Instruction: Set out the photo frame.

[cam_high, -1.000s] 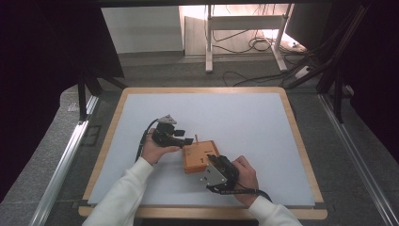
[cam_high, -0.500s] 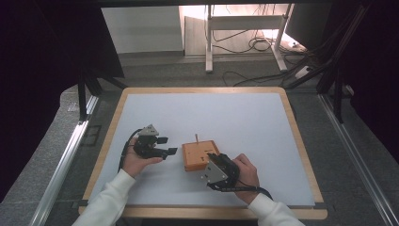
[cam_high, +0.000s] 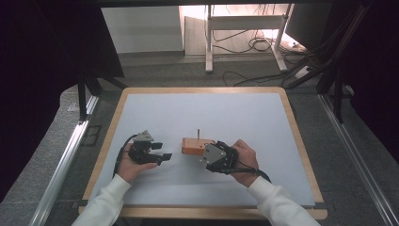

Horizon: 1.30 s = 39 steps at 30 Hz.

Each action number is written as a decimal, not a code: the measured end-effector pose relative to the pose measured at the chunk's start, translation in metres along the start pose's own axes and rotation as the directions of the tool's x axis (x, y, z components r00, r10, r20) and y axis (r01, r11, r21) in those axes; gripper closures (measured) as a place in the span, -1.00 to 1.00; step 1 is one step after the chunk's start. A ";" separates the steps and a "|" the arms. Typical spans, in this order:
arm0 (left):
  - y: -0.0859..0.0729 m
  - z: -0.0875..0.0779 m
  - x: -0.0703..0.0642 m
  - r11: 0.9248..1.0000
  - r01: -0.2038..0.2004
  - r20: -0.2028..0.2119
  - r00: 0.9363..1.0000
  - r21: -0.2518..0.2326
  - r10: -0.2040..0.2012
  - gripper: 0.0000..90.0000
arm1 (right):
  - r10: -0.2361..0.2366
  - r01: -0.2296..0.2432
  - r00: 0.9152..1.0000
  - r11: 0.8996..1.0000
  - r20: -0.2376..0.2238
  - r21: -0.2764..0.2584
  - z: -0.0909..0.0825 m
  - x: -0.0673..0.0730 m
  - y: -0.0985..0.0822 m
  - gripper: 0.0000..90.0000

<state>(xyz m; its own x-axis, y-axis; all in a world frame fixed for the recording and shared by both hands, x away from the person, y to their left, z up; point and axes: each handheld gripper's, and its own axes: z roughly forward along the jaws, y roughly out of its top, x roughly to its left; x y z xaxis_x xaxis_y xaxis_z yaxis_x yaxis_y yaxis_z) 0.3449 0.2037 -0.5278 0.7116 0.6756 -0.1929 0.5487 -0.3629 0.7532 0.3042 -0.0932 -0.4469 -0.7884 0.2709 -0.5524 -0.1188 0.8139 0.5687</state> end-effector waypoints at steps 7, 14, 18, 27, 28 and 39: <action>-0.001 0.002 0.000 1.000 -0.007 -0.009 1.000 0.013 0.007 -0.33 | 0.012 -0.012 1.000 1.000 -0.029 -0.001 0.005 -0.021 0.009 0.53; -0.002 0.002 0.001 1.000 -0.005 -0.012 1.000 0.016 0.005 -0.33 | 0.022 -0.022 0.999 1.000 -0.049 -0.014 0.012 -0.031 0.015 0.55; -0.002 0.000 0.002 1.000 -0.008 -0.013 1.000 0.007 0.008 -0.33 | 0.036 -0.038 0.997 0.999 -0.072 -0.034 0.013 -0.031 0.022 0.55; -0.003 -0.002 0.003 1.000 0.003 -0.018 1.000 -0.008 -0.003 -0.33 | 0.034 -0.045 0.989 0.996 -0.141 -0.080 -0.001 -0.027 0.037 0.55; -0.003 -0.001 0.003 1.000 0.003 -0.018 1.000 -0.007 -0.003 -0.33 | 0.036 -0.050 0.988 0.995 -0.149 -0.089 -0.003 -0.026 0.038 0.55; -0.003 -0.001 0.002 1.000 -0.001 -0.017 1.000 -0.004 0.001 -0.34 | 0.063 -0.091 0.972 0.989 -0.227 -0.116 -0.014 -0.023 0.034 0.54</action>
<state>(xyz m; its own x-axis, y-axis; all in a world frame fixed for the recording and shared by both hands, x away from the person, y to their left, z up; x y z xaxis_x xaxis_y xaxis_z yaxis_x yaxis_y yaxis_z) 0.3443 0.2064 -0.5298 0.7048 0.6859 -0.1812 0.5459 -0.3613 0.7560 0.3098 -0.0790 -0.4064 -0.9108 0.1976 -0.3626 -0.1159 0.7204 0.6838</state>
